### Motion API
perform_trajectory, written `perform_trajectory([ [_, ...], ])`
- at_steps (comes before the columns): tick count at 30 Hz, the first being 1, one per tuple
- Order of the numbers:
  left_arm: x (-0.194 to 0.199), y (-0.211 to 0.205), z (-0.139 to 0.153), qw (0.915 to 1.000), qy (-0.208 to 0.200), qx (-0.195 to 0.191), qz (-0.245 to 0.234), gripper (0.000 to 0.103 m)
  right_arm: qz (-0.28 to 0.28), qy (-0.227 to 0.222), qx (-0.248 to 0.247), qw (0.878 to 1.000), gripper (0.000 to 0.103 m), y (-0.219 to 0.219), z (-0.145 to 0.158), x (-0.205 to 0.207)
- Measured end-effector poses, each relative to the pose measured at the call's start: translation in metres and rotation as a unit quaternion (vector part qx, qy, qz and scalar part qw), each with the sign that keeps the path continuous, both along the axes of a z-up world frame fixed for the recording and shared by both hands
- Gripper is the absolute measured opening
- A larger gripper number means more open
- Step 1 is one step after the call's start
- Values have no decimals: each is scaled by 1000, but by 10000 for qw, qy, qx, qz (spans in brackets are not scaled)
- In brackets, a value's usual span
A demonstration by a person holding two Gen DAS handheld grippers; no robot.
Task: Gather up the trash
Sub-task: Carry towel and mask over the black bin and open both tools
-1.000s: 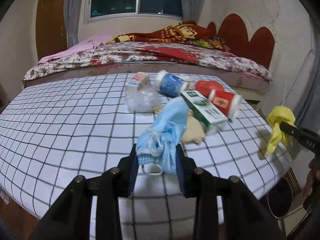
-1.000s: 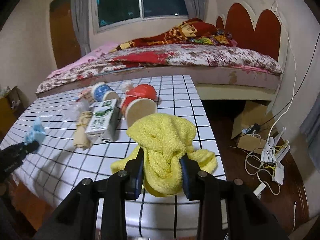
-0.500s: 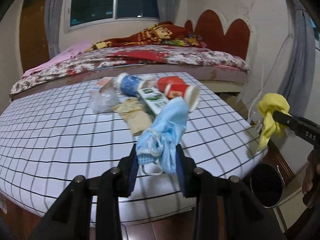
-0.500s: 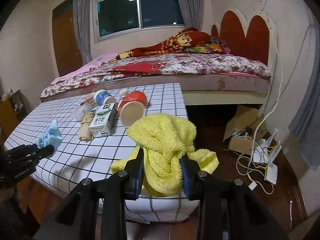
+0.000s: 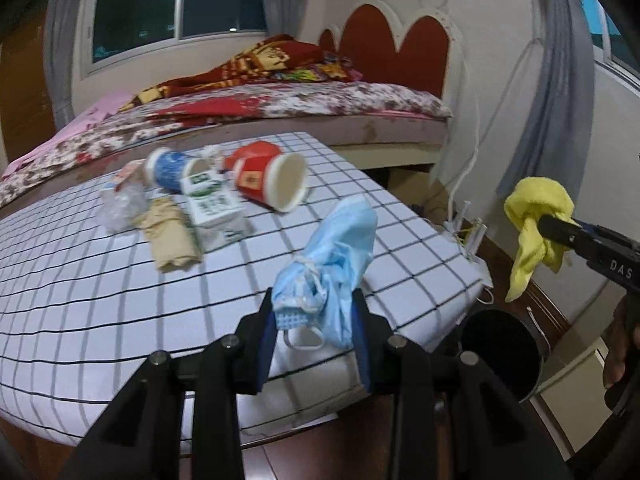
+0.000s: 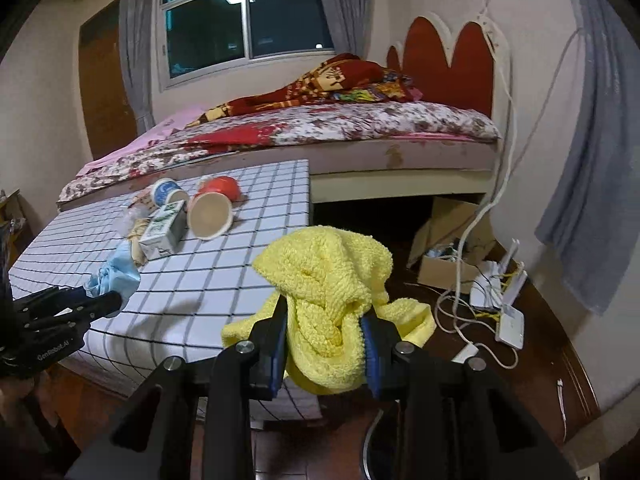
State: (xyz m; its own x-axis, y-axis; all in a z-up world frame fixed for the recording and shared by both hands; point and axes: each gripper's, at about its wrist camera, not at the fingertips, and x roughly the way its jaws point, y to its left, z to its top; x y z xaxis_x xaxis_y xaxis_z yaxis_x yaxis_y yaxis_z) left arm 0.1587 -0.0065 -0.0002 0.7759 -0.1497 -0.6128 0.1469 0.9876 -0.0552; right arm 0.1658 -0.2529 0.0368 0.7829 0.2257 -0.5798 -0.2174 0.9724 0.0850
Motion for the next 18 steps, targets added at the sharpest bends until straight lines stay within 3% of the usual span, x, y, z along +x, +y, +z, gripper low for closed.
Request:
perform_trajectory([
  [8,-1,-55,-7,9980,98,21,-631,35,-363,123,83,9992,33,-47,-11,-15],
  [18,-7,-138,-19,9880,296,105,-1513,35,-821,356,172,9958,33,-102,-29,-32],
])
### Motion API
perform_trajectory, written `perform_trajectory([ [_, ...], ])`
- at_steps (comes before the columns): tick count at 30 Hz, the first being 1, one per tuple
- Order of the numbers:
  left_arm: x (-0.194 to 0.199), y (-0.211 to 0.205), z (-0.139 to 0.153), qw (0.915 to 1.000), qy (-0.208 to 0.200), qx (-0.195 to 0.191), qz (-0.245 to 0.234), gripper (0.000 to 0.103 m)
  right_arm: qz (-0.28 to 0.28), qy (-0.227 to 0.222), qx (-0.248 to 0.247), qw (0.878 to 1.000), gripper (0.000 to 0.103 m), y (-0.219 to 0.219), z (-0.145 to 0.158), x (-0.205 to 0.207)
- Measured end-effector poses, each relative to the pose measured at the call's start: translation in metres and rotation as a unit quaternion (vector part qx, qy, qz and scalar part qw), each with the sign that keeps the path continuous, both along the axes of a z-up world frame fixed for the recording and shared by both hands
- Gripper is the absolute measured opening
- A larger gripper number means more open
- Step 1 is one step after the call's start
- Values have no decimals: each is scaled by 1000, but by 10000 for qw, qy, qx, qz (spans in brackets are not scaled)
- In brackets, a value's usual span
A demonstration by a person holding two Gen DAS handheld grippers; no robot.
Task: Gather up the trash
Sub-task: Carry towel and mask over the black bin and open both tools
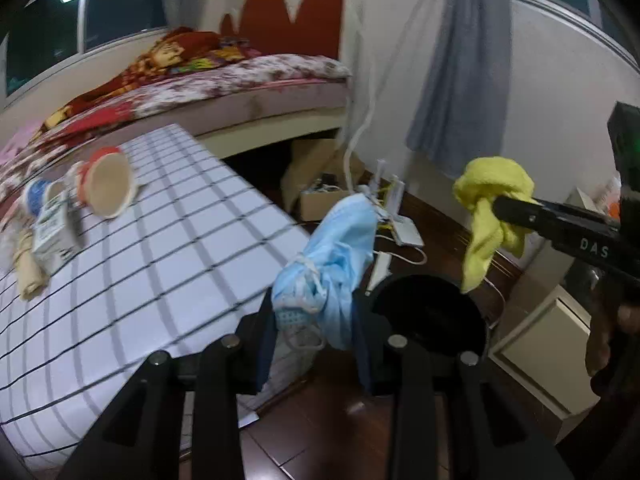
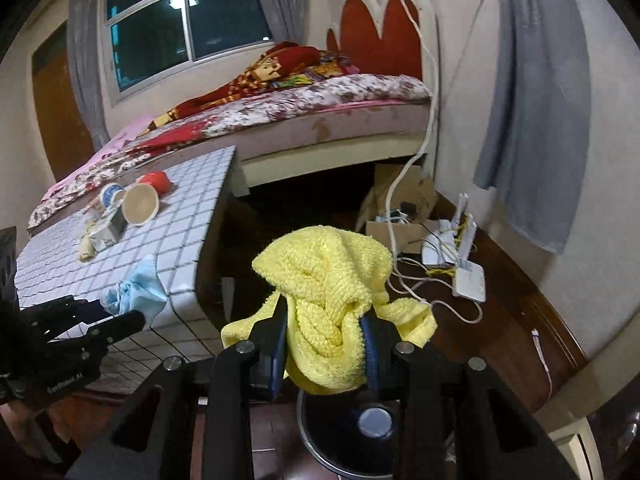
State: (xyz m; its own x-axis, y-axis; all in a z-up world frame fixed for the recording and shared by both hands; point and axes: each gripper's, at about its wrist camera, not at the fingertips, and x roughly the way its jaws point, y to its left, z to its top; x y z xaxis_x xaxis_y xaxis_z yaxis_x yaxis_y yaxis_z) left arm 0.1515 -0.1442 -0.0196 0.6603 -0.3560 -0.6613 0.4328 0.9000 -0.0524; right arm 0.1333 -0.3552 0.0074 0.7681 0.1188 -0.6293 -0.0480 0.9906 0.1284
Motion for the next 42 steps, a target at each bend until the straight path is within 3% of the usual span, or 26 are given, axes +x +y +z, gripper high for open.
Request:
perform_trajectory([
  [13,-2,-70,-33,9959,488,103,-753,35,-122,632,16,9979,33,-46,-49,-16],
  [21,6,-108,-72,9850,1025,305,-1355,37,-1,1115,224,9935,33,-69,-93,-14],
  [29,25,-127,-104,9774,1408,490,-1500,37,231,1662,169,9857,34,-76,-136,14],
  [30,27,-130,-108,9760,1461,502,-1532,37,277,1762,198,9838,36,-76,-142,19],
  [31,30,-132,-113,9742,1550,468,-1574,47,312,1912,207,9808,38,-76,-150,24],
  [32,31,-133,-117,9733,1609,448,-1577,55,301,2025,191,9786,56,-76,-156,28],
  [33,34,-134,-121,9745,1631,571,-1429,71,227,2157,142,9761,89,-78,-163,31],
  [34,38,-132,-122,9757,1627,590,-1347,76,166,2216,107,9749,99,-80,-166,31],
  [36,41,-122,-122,9787,1650,518,-1103,78,-149,2261,13,9740,101,-91,-169,31],
  [39,45,-108,-122,9828,1631,452,-733,93,-541,2237,1,9732,102,-108,-165,29],
  [42,46,-102,-122,9850,1552,510,-560,95,-757,2173,-6,9732,102,-113,-157,24],
])
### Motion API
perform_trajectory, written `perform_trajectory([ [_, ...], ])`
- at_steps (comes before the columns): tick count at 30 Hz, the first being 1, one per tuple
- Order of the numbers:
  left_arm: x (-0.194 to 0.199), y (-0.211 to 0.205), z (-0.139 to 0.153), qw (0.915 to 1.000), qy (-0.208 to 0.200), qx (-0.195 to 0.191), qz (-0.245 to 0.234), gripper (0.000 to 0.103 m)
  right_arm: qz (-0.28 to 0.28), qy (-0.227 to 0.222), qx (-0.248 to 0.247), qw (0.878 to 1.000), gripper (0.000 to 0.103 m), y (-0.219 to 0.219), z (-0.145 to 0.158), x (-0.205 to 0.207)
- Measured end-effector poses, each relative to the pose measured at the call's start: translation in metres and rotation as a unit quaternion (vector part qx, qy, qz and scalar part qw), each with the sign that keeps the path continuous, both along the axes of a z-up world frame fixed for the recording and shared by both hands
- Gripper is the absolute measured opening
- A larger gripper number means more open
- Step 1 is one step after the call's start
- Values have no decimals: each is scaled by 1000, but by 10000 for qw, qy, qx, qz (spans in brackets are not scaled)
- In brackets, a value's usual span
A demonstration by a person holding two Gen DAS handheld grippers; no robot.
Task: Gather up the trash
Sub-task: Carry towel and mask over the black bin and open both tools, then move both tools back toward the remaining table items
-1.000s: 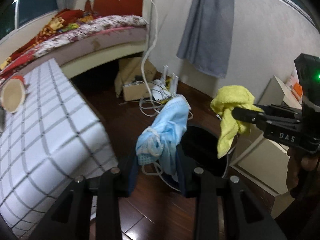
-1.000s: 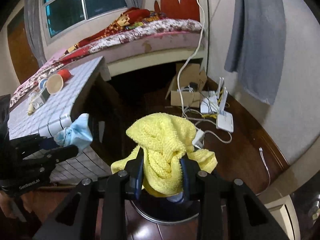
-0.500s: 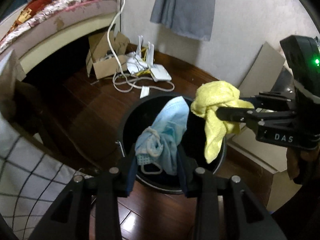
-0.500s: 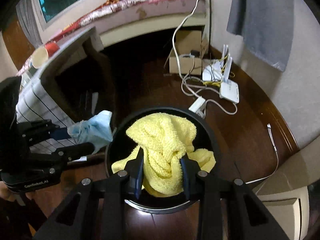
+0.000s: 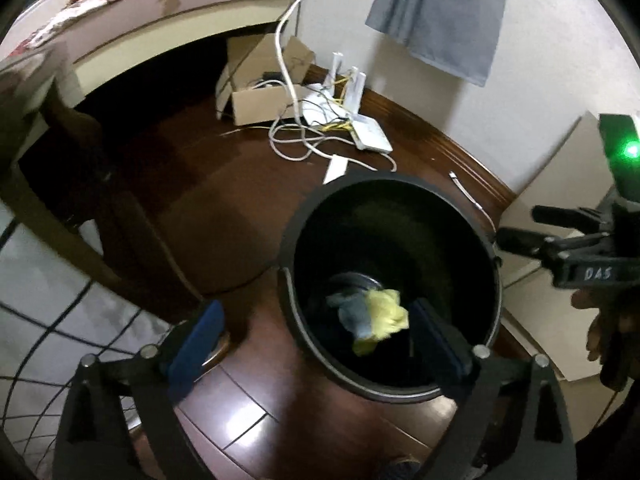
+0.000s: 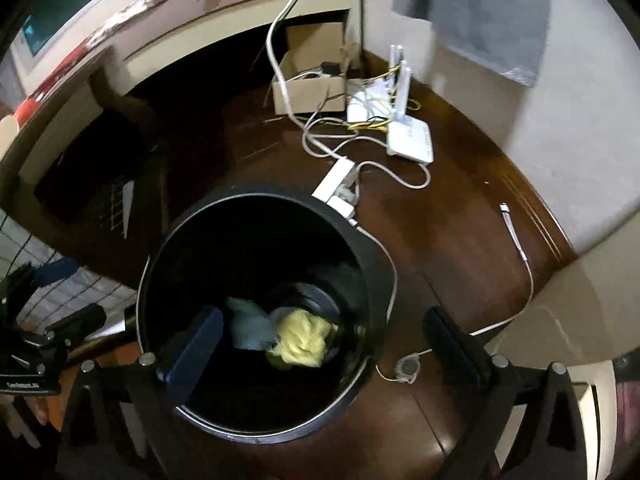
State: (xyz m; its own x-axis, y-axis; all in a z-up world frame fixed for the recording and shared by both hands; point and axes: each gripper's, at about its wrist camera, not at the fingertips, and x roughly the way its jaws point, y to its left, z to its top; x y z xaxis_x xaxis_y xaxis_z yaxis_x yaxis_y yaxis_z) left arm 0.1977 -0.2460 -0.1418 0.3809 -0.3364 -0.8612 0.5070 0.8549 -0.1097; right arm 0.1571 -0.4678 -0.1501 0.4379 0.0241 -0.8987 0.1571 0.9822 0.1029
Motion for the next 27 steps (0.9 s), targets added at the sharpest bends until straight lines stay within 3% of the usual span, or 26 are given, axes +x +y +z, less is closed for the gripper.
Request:
perform_trajectory([
  [5,-3,1,7,9998,-176,78,72,95,-156,-128,-60,9998,102,5,15,-4],
  [17,-24,28,71,9962,-833,-126,238,96,-382,-891,-87,9953,102,20,86,-21],
  [27,-35,58,102,9904,-1256,-122,558,97,-216,-1261,-376,9911,102,57,112,-35],
])
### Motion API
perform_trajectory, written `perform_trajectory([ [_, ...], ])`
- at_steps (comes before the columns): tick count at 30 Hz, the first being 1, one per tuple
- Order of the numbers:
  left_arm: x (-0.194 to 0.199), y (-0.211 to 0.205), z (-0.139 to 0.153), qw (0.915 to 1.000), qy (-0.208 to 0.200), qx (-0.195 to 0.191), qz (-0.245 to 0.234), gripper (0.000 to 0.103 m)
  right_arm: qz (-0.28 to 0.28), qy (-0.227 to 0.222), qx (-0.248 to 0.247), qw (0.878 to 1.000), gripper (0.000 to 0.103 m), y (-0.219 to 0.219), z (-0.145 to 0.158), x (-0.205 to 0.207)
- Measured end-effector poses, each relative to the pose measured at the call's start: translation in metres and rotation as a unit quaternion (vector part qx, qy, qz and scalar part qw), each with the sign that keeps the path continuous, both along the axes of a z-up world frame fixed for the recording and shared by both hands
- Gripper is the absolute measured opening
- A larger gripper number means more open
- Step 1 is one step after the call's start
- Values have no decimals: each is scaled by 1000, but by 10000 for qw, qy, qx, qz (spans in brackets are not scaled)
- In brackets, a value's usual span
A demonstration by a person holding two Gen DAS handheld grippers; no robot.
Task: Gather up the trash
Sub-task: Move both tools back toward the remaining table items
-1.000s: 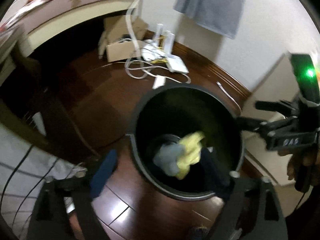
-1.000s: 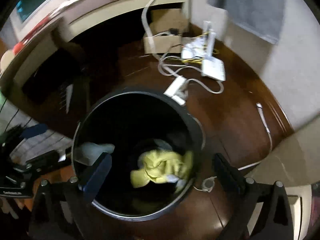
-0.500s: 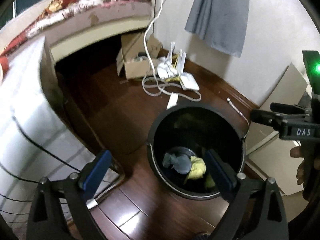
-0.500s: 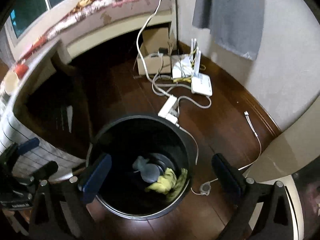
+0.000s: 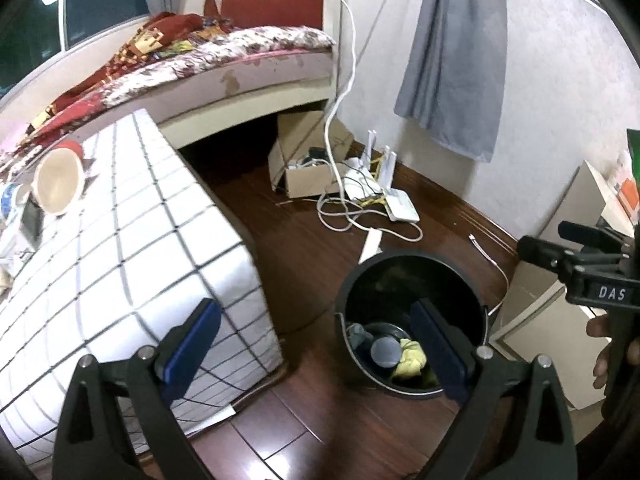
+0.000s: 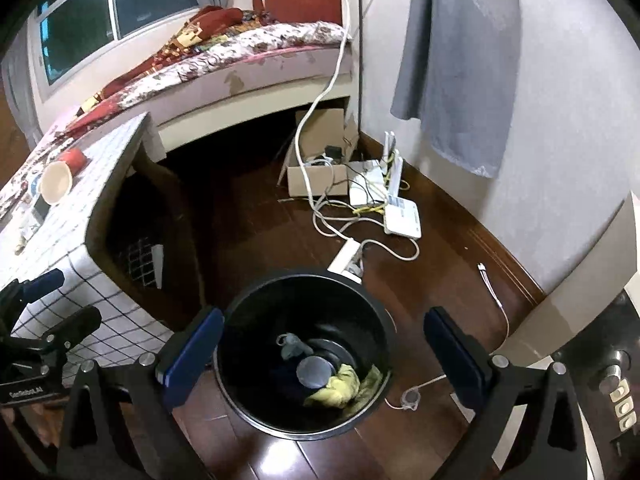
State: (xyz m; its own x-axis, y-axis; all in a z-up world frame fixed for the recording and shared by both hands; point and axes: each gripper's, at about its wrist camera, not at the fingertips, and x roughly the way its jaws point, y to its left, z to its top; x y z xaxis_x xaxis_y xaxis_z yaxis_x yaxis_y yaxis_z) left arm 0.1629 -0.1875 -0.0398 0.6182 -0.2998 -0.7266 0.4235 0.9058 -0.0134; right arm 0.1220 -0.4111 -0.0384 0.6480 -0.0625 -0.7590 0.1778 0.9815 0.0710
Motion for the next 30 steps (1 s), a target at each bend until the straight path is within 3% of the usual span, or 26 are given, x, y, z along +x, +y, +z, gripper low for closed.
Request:
perform_trajectory([
  [16,1,74,21,9968,-319,62,731,97,648,-592,350,9955,102,71,31,29],
  [24,5,142,31,9889,-419,36,1425,97,1228,-1057,586,9850,102,133,47,47],
  [30,7,208,34,9788,-444,3,2001,97,1463,-895,644,9831,102,174,56,68],
])
